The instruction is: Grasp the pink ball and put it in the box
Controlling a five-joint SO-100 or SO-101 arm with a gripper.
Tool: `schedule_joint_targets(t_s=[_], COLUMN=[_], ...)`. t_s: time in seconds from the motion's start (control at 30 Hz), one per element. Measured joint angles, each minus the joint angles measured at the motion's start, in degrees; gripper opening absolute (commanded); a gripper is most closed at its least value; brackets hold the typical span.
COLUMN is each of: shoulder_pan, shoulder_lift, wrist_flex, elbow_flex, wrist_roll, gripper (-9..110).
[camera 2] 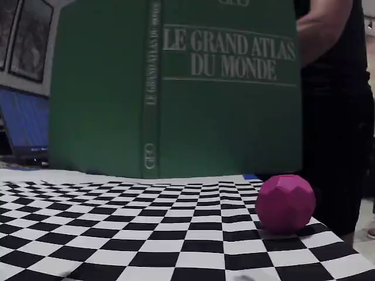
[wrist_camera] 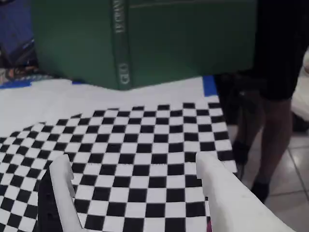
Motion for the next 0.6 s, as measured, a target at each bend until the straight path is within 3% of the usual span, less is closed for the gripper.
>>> schedule_joint_targets(t_s=[0.6], shoulder_pan=[7.21], shoulder_lift=[0.0], wrist_flex=[0.0], elbow_flex=[0.0], wrist_roll=[0.0], gripper=[30])
